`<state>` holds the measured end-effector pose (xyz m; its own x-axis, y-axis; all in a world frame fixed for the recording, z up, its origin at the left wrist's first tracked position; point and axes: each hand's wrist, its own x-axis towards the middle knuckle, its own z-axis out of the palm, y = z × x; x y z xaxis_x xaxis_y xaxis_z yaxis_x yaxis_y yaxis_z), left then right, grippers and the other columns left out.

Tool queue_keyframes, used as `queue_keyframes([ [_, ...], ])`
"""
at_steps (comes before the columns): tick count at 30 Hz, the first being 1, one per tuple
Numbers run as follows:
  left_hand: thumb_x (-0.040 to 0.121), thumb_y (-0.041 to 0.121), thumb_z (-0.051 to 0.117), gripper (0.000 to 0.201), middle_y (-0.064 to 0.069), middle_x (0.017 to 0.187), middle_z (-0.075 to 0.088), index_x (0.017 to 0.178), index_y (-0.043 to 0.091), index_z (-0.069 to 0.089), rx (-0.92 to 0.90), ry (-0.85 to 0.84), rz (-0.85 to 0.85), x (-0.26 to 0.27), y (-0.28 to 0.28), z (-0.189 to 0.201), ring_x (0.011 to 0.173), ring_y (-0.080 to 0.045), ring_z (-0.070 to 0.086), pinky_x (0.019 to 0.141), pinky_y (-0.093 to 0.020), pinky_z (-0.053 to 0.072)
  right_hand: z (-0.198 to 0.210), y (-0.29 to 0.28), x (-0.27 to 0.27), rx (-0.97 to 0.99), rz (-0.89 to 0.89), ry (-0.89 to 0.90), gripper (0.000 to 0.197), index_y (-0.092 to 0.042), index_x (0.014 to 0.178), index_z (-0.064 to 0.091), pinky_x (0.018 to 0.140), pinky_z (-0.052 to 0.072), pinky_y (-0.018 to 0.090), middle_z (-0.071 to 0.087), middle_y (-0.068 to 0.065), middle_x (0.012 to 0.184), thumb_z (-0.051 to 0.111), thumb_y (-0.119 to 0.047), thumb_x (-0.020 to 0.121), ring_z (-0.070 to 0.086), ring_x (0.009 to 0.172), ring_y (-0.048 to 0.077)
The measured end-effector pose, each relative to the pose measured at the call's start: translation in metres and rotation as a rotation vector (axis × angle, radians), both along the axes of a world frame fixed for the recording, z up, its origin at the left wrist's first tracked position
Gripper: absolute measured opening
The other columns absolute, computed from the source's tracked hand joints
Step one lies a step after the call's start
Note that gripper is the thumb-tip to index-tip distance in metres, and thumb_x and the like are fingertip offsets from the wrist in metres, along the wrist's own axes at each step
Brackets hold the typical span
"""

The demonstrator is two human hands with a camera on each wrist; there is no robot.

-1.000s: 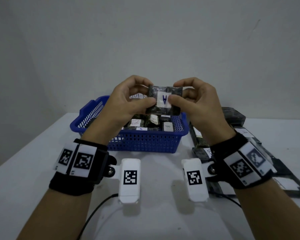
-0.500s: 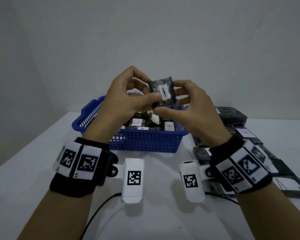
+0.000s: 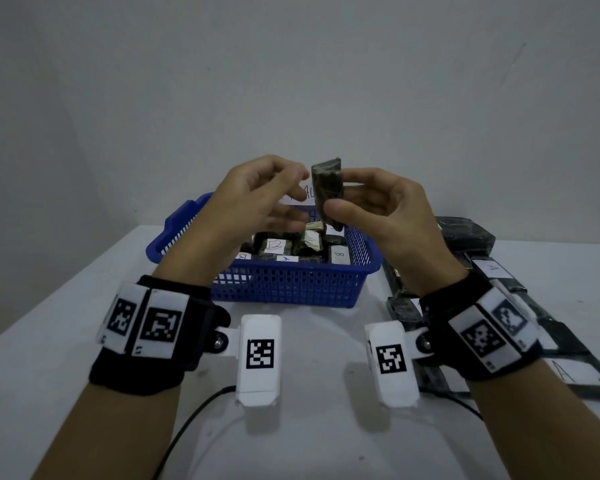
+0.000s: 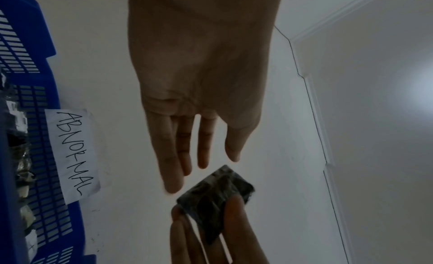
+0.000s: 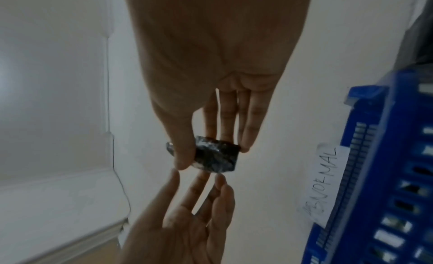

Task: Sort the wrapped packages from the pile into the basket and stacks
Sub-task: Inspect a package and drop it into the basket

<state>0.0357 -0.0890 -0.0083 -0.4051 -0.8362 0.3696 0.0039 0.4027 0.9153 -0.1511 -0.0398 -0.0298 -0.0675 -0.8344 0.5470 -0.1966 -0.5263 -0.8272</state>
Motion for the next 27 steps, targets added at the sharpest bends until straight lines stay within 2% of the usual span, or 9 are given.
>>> queue_keyframes([
  [3,0.091,0.051,0.053,0.045,-0.011,0.101,0.075,0.116,0.015,0.065,0.113,-0.112,-0.111,-0.002,0.002,-0.004,0.085,-0.033,0.075,0.078,-0.036,0.062,-0.004,-0.002,0.001,-0.093,-0.028,0.121,0.062,-0.014,0.129,0.058,0.102,0.053,0.035,0.070,-0.002,0.124,0.088,-0.013,0.074,0.066,0.117,0.012],
  [6,0.089,0.043,0.058,0.045,-0.013,0.100,0.075,0.120,0.010,0.062,0.139,-0.029,-0.164,-0.005,0.002,-0.006,0.086,-0.033,0.075,0.076,-0.035,0.062,-0.008,-0.005,-0.001,-0.094,-0.043,0.231,0.075,-0.022,0.137,0.049,0.106,0.050,0.035,0.061,-0.009,0.137,0.090,-0.020,0.073,0.058,0.127,0.008],
  [10,0.080,0.036,0.067,0.047,-0.011,0.104,0.076,0.121,0.015,0.059,0.125,0.028,-0.169,-0.008,0.001,-0.010,0.090,-0.031,0.075,0.079,-0.033,0.061,-0.006,-0.003,-0.010,-0.068,-0.009,0.343,0.079,-0.031,0.145,0.043,0.104,0.047,0.025,0.051,-0.015,0.145,0.086,-0.021,0.079,0.050,0.133,0.003],
  [12,0.077,0.032,0.070,0.048,-0.009,0.105,0.076,0.121,0.016,0.058,0.082,0.031,-0.145,-0.008,0.000,-0.011,0.092,-0.027,0.075,0.080,-0.032,0.061,-0.004,-0.002,-0.013,-0.021,0.050,0.311,0.076,-0.035,0.150,0.040,0.106,0.044,0.029,0.047,-0.015,0.151,0.079,-0.026,0.085,0.047,0.136,0.002],
  [16,0.072,0.029,0.077,0.056,-0.005,0.110,0.075,0.123,0.014,0.060,-0.037,-0.032,-0.092,-0.005,-0.001,-0.012,0.096,-0.023,0.074,0.089,-0.040,0.060,0.001,-0.003,-0.012,0.028,0.005,0.123,0.073,-0.027,0.146,0.049,0.110,0.046,0.043,0.063,-0.006,0.138,0.070,-0.051,0.081,0.057,0.129,0.006],
  [20,0.073,0.025,0.078,0.050,0.003,0.110,0.075,0.119,0.017,0.063,-0.107,-0.073,-0.099,-0.010,0.003,-0.012,0.095,-0.019,0.075,0.087,-0.031,0.059,0.002,-0.002,-0.007,-0.060,-0.150,0.174,0.047,-0.018,0.131,0.065,0.105,0.049,0.034,0.071,-0.011,0.118,0.077,-0.031,0.087,0.063,0.115,-0.001],
  [23,0.081,0.015,0.077,0.047,0.006,0.117,0.073,0.125,0.018,0.061,-0.149,-0.068,-0.105,-0.012,0.000,-0.016,0.102,-0.012,0.072,0.087,-0.026,0.057,0.005,0.000,-0.011,-0.101,-0.198,0.250,0.051,-0.023,0.132,0.063,0.104,0.044,0.028,0.069,-0.015,0.121,0.079,-0.032,0.085,0.060,0.116,-0.005],
  [25,0.080,0.020,0.079,0.055,0.010,0.124,0.069,0.131,0.023,0.058,-0.227,-0.101,-0.080,-0.011,-0.003,-0.018,0.114,-0.006,0.065,0.094,-0.028,0.055,0.006,-0.001,-0.014,-0.017,-0.123,0.249,0.059,-0.028,0.137,0.056,0.106,0.044,0.035,0.065,-0.014,0.129,0.077,-0.043,0.084,0.058,0.122,0.000],
  [27,0.079,0.017,0.081,0.060,0.016,0.128,0.064,0.133,0.027,0.057,-0.308,-0.104,-0.053,-0.010,-0.005,-0.019,0.122,-0.004,0.058,0.096,-0.031,0.055,0.008,-0.002,-0.015,0.175,0.027,0.129,0.068,-0.029,0.141,0.051,0.104,0.048,0.040,0.063,-0.010,0.134,0.065,-0.060,0.082,0.062,0.121,0.008],
])
